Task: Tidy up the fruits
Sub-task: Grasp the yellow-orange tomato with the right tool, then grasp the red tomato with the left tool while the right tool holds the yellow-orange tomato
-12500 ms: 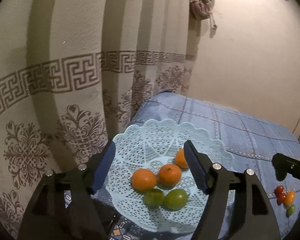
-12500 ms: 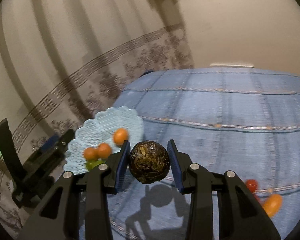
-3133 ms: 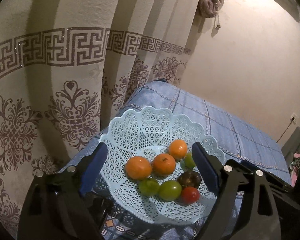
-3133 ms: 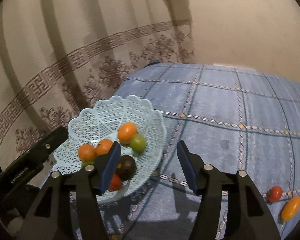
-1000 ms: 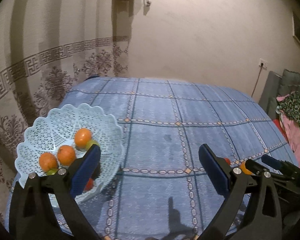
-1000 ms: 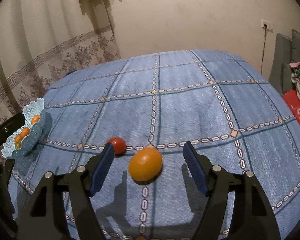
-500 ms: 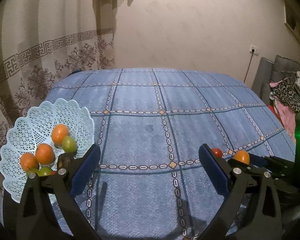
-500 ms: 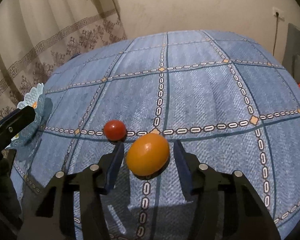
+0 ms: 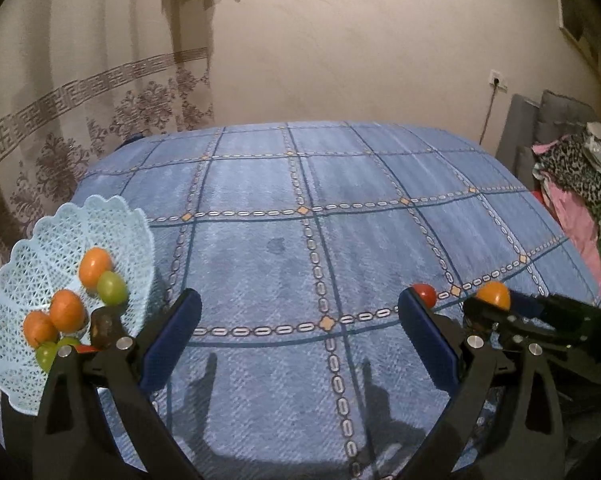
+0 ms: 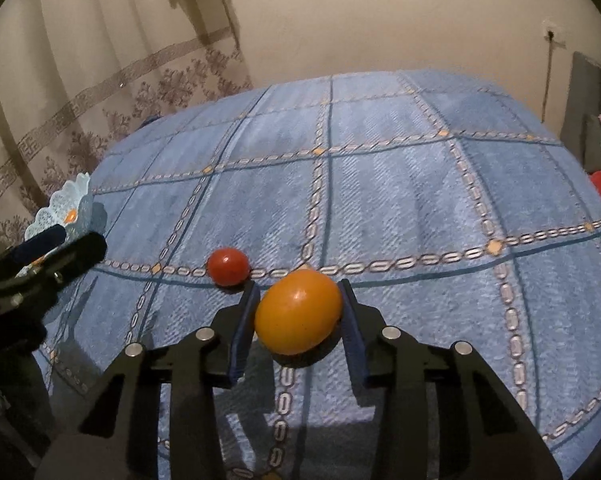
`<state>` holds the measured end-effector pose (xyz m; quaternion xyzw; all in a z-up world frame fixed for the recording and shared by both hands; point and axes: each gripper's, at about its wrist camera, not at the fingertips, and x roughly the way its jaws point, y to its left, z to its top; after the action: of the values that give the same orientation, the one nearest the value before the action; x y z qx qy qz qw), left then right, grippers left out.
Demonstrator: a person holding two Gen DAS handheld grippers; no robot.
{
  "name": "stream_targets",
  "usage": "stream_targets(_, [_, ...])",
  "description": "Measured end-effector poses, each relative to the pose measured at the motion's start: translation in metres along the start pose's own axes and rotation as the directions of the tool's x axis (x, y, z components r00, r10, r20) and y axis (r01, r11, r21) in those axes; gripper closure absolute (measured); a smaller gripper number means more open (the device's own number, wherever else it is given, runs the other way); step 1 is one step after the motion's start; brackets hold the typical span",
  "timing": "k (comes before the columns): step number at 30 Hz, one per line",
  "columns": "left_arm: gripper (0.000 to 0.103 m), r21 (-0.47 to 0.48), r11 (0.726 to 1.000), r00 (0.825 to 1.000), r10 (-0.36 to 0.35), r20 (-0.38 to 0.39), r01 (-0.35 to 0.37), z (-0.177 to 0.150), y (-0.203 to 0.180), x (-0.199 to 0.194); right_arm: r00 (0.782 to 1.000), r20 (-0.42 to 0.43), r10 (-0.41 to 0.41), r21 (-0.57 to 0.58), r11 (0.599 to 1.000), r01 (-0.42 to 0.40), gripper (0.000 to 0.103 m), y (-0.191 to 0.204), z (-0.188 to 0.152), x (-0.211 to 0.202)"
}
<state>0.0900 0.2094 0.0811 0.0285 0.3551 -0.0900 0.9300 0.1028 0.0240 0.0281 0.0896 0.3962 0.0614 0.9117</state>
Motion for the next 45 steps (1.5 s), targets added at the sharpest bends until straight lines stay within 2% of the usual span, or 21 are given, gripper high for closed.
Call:
stream_targets(9, [0.003,0.063,0.994,0.995,-0.083,-0.062,0.087,0.005,-0.029,0.027,0.995,0.045,-0.085,0.056,0.995,0.082,0.063,-0.018,0.005,-0.010])
stream_targets(12, [0.008,0.091,0.988,0.990,-0.117,-0.081,0.124,0.005,-0.042,0.034,0.994,0.045,-0.102,0.092,0.991,0.098,0.063,-0.028,0.006,-0.012])
stream_targets(17, [0.029,0.130,0.976,0.980,-0.158,-0.120,0.173,0.003,-0.059,0.047,0.994,0.047,-0.102,0.115,0.989,0.096,0.063,-0.034,0.007,-0.013])
stream_targets(21, [0.037,0.156,0.963,0.969,-0.196,-0.150,0.219,-0.002,-0.070,0.055,0.994,0.049,-0.093,0.110,0.990,0.088,0.063,-0.033,0.005,-0.014])
stream_targets(23, [0.046,0.167,0.958,0.964,-0.207,-0.165,0.234,-0.004,-0.076,0.061,0.995,0.047,-0.090,0.111,0.990,0.084,0.063,-0.034,0.004,-0.014])
stream_targets(25, [0.052,0.171,0.955,0.961,-0.212,-0.178,0.243,-0.006,-0.080,0.069,0.995,0.041,-0.086,0.107,0.991,0.081,0.063,-0.033,0.004,-0.012])
stream_targets(27, [0.058,0.180,0.957,0.967,-0.198,-0.162,0.226,-0.007,-0.082,0.071,0.996,0.037,-0.084,0.104,0.991,0.080,0.063,-0.031,0.004,-0.011])
stream_targets(29, [0.070,0.172,0.958,0.967,-0.202,-0.156,0.228,-0.006,-0.083,0.072,0.996,0.039,-0.083,0.102,0.992,0.079,0.063,-0.030,0.005,-0.010])
stream_targets(31, [0.074,0.153,0.957,0.962,-0.224,-0.154,0.247,-0.005,-0.080,0.072,0.996,0.040,-0.082,0.102,0.992,0.078,0.063,-0.030,0.004,-0.010])
stream_targets(38, [0.075,0.142,0.958,0.964,-0.228,-0.138,0.247,-0.006,-0.081,0.066,0.996,0.040,-0.079,0.100,0.992,0.075,0.063,-0.029,0.004,-0.009])
stream_targets(45, [0.075,0.146,0.971,0.981,-0.180,-0.079,0.190,-0.002,-0.073,0.050,0.996,0.045,-0.073,0.090,0.994,0.069,0.063,-0.029,0.002,-0.008])
